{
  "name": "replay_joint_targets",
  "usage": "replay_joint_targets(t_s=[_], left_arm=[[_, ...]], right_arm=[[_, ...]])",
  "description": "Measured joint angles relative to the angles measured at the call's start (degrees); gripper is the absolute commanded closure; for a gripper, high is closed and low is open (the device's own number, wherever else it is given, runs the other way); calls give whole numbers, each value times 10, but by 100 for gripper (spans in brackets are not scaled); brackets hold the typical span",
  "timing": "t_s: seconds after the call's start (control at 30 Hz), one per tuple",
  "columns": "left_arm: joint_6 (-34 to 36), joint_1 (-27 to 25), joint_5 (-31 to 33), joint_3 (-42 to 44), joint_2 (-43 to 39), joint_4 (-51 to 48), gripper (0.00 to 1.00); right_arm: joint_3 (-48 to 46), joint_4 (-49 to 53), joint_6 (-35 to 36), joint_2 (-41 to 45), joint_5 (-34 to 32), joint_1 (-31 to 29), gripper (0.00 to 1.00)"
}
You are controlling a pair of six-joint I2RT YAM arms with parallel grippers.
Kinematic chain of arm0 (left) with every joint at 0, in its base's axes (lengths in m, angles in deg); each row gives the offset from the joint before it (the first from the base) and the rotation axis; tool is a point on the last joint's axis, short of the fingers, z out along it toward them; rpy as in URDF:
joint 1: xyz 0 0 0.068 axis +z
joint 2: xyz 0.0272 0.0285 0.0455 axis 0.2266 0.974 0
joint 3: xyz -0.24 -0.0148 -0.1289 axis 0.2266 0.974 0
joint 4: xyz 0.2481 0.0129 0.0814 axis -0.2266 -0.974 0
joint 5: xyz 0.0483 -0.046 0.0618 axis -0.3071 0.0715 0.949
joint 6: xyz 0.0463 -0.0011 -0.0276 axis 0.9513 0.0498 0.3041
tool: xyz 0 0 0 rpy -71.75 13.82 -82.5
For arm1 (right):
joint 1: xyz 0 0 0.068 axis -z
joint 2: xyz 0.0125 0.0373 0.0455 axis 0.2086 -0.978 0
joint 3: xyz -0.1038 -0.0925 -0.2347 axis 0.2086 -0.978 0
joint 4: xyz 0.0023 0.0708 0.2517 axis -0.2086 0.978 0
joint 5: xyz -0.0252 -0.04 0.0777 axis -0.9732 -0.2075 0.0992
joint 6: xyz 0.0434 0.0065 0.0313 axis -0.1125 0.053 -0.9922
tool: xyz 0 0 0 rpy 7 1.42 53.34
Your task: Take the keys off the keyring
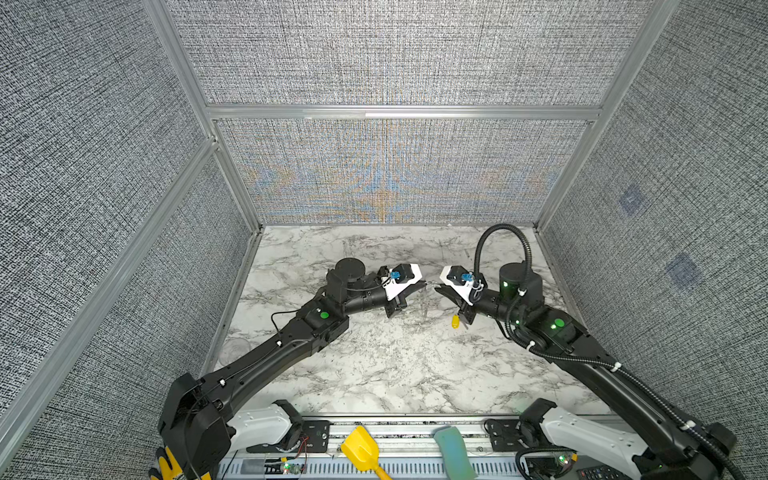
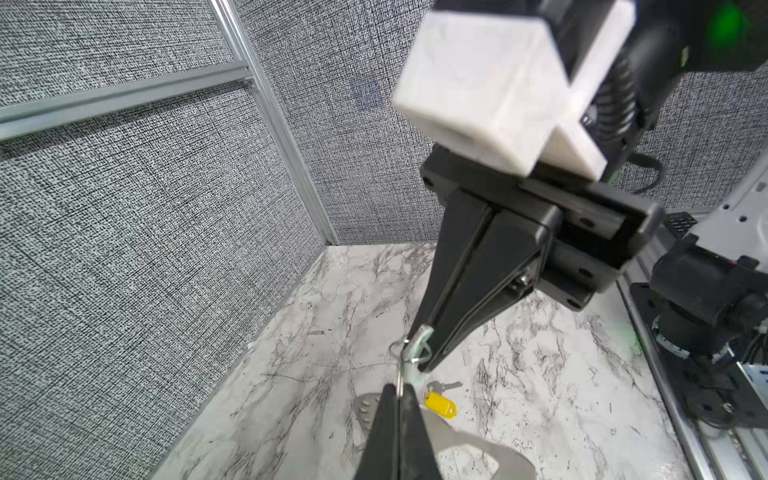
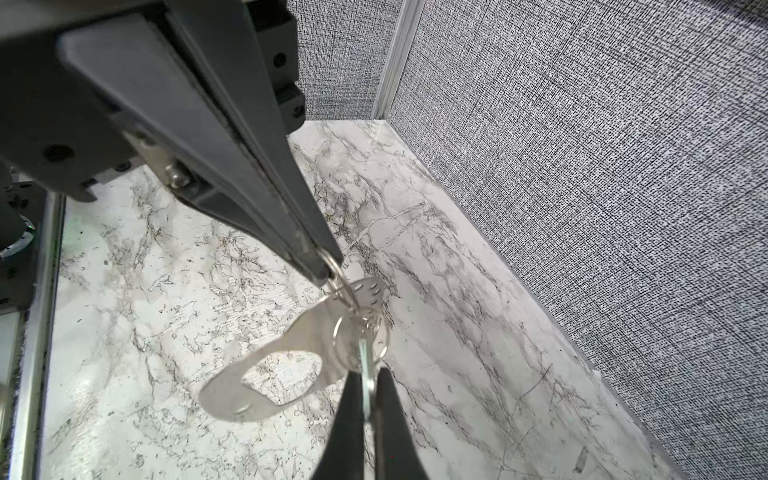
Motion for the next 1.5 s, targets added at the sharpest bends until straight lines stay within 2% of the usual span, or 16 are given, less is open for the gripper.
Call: replay_joint_targets(t_s=[0.6,0.7,0.87,1.13,1.5], left_arm=[[-77,4,-16,31,18,91,100],[-79,6,-16,31,18,99,100],[-85,11,-25,35,17,117,100],[-64,18,-61,30,14,106,100],[-34,21,-94,22,10,70,100]], right_arm=[[12,4,35,-30,-9,-22,100],[12,9,37,-18,-19,-22,86],[12,33,45,12,-34,-21,74],[42,86,59,33,2,3,74],[113,118,74,-18,100,16,80]])
